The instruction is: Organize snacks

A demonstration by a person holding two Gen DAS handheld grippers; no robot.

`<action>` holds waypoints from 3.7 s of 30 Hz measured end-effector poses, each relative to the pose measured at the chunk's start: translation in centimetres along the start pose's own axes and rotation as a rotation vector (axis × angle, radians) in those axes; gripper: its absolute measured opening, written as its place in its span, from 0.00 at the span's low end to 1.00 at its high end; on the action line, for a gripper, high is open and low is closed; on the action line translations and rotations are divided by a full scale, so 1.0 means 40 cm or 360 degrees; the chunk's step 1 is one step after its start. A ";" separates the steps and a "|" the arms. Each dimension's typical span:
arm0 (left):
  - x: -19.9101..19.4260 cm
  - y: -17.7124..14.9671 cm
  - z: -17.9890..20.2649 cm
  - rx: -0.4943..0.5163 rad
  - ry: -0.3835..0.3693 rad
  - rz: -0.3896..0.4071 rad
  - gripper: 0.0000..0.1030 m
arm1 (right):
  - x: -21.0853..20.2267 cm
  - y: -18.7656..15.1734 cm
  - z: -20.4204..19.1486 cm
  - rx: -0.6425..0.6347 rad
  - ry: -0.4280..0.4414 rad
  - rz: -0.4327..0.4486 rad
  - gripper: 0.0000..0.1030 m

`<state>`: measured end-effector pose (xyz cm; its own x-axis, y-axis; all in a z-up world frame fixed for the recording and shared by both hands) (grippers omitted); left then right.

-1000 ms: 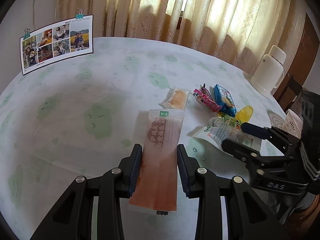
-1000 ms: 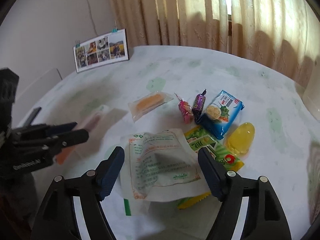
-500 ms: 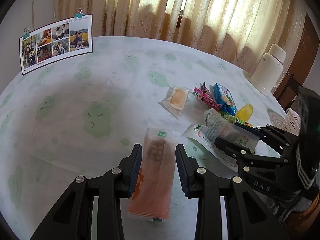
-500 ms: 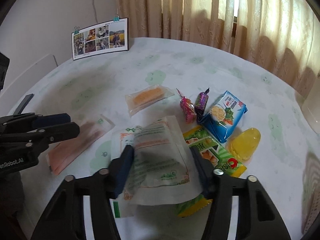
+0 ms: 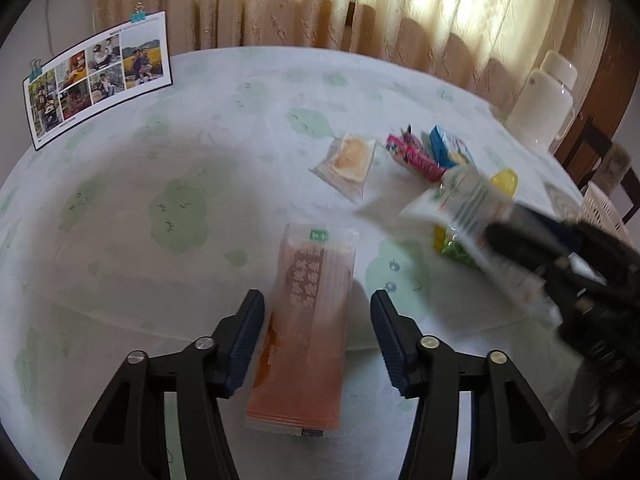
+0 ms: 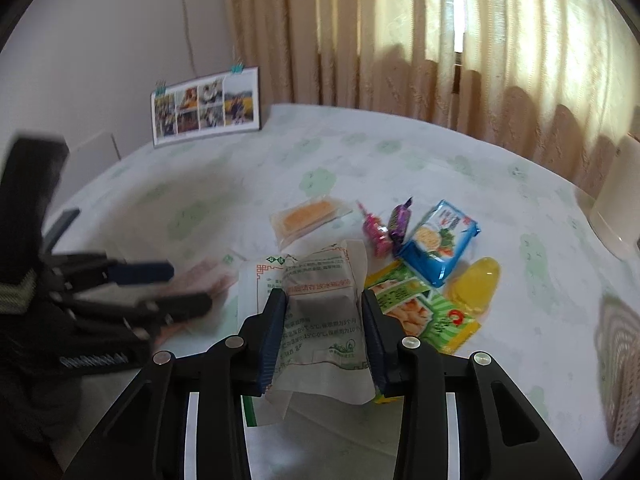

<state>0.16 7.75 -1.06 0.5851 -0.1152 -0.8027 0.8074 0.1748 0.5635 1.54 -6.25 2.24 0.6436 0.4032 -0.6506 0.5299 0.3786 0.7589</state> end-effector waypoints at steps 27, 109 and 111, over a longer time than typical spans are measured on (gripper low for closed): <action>-0.061 0.019 -0.003 -0.0042 -0.0066 0.0210 0.27 | -0.066 -0.056 0.115 0.0380 0.0053 0.0040 0.79; -0.104 0.028 0.443 0.0479 -0.0236 0.0197 0.28 | -0.464 -0.301 0.626 0.1084 -0.0667 0.0568 0.34; -0.103 0.025 0.451 0.0486 -0.0241 0.0195 0.28 | -0.471 -0.301 0.597 0.1067 -0.0582 0.0587 0.34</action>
<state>-0.07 -9.24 6.33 0.6648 -0.2590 -0.7006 0.7027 -0.1013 0.7042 -3.77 -38.31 6.06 0.9164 0.0655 -0.3948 0.3920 -0.3451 0.8528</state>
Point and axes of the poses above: each gripper's, at about its wrist camera, not at the fingertips, and x roughly the way its jaws point, z to its right, y to its top, the point moved 3 cm from there along x, roughly the way its jaws point, and after that the axes turned 6 degrees about -x, right-handed, at the moved point
